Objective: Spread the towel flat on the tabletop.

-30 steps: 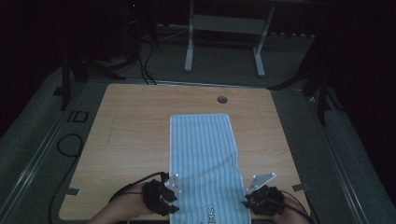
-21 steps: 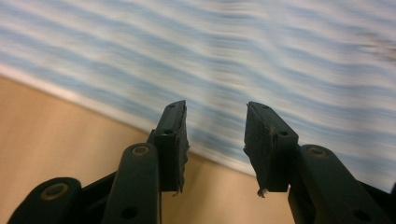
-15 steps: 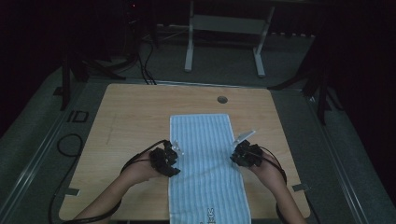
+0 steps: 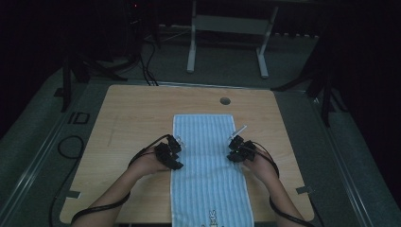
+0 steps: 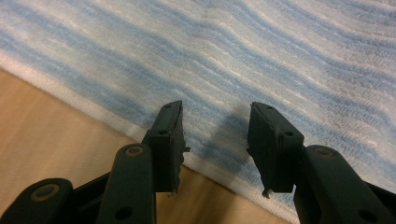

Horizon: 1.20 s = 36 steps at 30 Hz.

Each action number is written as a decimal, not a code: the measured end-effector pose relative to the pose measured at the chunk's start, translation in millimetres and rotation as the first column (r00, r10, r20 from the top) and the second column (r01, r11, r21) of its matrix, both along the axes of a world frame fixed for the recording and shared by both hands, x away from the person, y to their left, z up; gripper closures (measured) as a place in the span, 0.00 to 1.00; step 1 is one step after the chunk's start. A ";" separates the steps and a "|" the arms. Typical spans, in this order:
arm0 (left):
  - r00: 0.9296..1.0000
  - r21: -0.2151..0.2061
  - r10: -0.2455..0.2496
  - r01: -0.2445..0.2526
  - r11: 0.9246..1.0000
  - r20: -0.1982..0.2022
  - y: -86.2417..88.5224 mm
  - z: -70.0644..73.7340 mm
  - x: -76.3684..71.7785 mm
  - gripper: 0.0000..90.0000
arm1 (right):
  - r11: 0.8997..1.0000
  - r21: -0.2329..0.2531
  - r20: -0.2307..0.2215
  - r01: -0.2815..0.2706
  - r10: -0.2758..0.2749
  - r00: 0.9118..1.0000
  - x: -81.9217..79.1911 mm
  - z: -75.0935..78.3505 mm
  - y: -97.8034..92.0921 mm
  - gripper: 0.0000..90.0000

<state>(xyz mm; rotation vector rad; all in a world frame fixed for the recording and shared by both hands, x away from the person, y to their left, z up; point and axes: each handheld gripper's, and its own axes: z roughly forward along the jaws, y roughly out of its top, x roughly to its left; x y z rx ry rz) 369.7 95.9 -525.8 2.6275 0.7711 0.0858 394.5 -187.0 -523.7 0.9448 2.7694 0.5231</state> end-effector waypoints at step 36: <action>0.999 0.044 0.007 -0.008 0.999 0.032 13.5 3.5 25.4 0.51 | 1.000 0.003 -0.028 0.028 -0.027 0.999 35.4 2.8 4.4 0.56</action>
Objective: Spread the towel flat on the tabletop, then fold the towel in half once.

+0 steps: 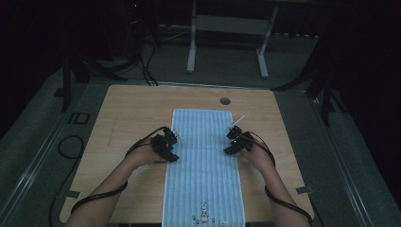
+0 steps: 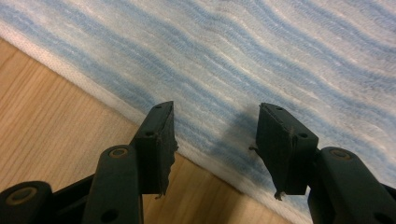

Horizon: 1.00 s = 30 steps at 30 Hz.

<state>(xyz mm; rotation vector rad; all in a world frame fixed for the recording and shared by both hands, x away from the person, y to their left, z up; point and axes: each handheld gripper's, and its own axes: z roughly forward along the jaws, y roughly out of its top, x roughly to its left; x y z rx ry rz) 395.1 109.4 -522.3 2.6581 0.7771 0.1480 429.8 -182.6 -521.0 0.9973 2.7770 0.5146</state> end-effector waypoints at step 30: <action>0.997 -0.028 0.069 -0.069 0.997 0.018 -13.6 -4.0 44.9 0.83 | 0.998 -0.037 -0.022 0.042 -0.043 0.999 48.7 -0.2 3.0 0.93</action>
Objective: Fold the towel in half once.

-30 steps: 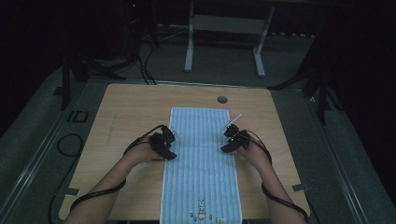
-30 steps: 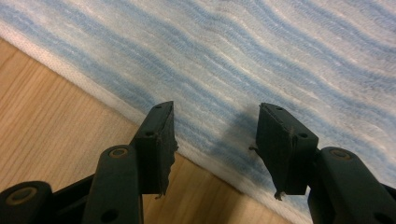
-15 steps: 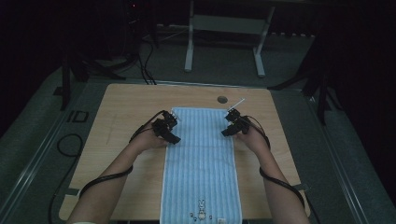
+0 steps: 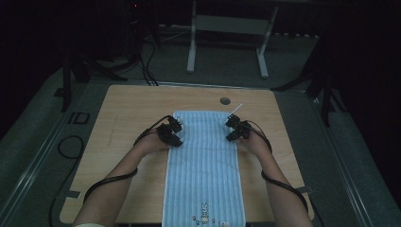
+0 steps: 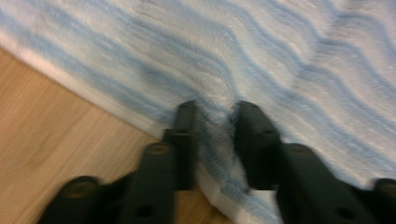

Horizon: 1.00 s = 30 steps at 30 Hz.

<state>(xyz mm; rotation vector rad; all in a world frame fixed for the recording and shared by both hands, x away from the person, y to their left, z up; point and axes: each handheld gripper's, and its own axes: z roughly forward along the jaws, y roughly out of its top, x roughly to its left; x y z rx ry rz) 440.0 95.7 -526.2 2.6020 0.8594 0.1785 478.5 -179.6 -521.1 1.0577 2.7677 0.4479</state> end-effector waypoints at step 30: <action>0.976 -0.038 0.060 -0.053 0.998 0.208 15.0 77.4 -40.5 0.96 | 0.996 0.062 0.189 -0.068 0.055 0.980 -37.6 86.4 0.7 0.96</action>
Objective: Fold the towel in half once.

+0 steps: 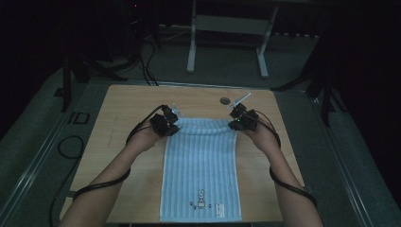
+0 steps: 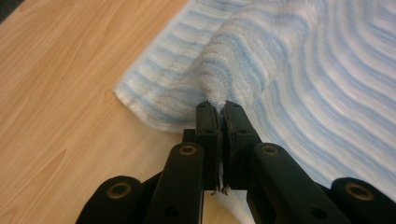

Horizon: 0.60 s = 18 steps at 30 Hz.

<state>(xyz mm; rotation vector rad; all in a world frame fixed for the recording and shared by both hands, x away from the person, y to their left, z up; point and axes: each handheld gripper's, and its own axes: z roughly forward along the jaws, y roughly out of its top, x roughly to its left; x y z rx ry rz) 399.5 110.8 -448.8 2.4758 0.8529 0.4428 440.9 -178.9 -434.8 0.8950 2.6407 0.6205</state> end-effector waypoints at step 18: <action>0.983 0.016 -0.133 0.136 0.991 -0.130 15.1 -57.8 -119.5 0.93 | 0.990 0.020 -0.096 -0.141 0.142 0.985 -124.2 -62.1 0.3 0.95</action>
